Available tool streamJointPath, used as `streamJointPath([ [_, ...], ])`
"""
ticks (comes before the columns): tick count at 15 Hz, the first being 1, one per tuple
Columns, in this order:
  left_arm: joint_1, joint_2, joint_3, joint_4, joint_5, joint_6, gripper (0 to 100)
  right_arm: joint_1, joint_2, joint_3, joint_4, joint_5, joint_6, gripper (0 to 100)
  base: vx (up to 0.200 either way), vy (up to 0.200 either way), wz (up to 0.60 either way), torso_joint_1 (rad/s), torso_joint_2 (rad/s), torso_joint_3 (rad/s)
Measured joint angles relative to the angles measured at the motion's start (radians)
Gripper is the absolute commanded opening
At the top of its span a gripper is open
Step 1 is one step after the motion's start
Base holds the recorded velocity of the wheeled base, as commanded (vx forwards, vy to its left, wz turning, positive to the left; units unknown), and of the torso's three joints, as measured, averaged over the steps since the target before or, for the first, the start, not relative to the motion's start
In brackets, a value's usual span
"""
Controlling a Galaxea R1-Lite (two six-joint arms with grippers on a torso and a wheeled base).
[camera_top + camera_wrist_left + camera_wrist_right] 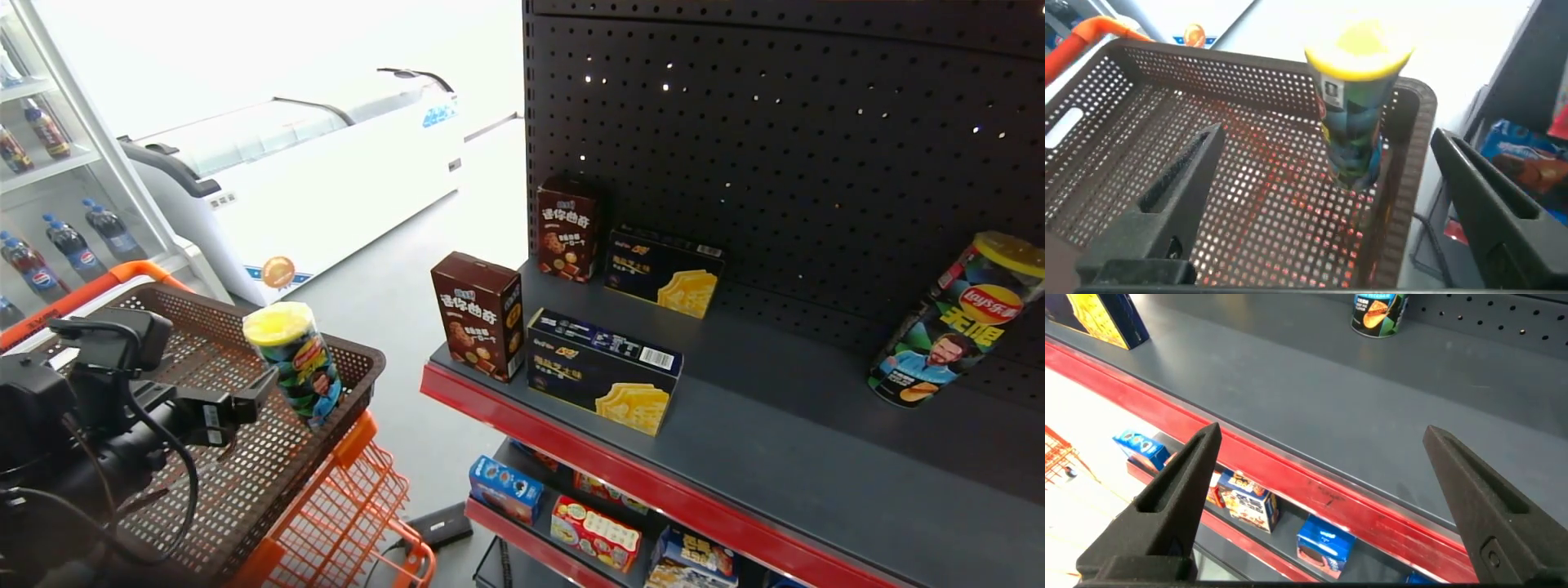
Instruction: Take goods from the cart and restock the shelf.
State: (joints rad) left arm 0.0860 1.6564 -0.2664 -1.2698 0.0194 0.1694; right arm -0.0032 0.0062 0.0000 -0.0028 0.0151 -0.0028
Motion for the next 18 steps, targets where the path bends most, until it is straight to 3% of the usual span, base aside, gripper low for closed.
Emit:
streamJointPath([
  [2, 0.001, 0.131, -0.024, -0.12, -0.015, -0.008, 100, 0.0, 0.0, 0.0, 0.0, 0.0, 0.0, 100, 0.0, 0.0, 0.0, 0.0, 0.0, 0.0],
  [6, 0.005, 0.314, -0.127, -0.194, -0.021, -0.032, 100, 0.0, 0.0, 0.0, 0.0, 0.0, 0.0, 100, 0.0, 0.0, 0.0, 0.0, 0.0, 0.0],
  [8, 0.006, 0.382, -0.192, -0.205, -0.021, -0.056, 100, 0.0, 0.0, 0.0, 0.0, 0.0, 0.0, 100, 0.0, 0.0, 0.0, 0.0, 0.0, 0.0],
  [15, 0.012, 0.535, -0.348, -0.203, -0.021, -0.066, 100, 0.0, 0.0, 0.0, 0.0, 0.0, 0.0, 100, 0.0, 0.0, 0.0, 0.0, 0.0, 0.0],
  [16, 0.01, 0.552, -0.374, -0.206, -0.024, -0.082, 0, 0.0, 0.0, 0.0, 0.0, 0.0, 0.0, 100, 0.0, 0.0, 0.0, 0.0, 0.0, 0.0],
  [18, 0.0, 0.571, -0.412, -0.193, -0.027, -0.095, 0, 0.0, 0.0, 0.0, 0.0, 0.0, 0.0, 100, 0.0, 0.0, 0.0, 0.0, 0.0, 0.0],
])
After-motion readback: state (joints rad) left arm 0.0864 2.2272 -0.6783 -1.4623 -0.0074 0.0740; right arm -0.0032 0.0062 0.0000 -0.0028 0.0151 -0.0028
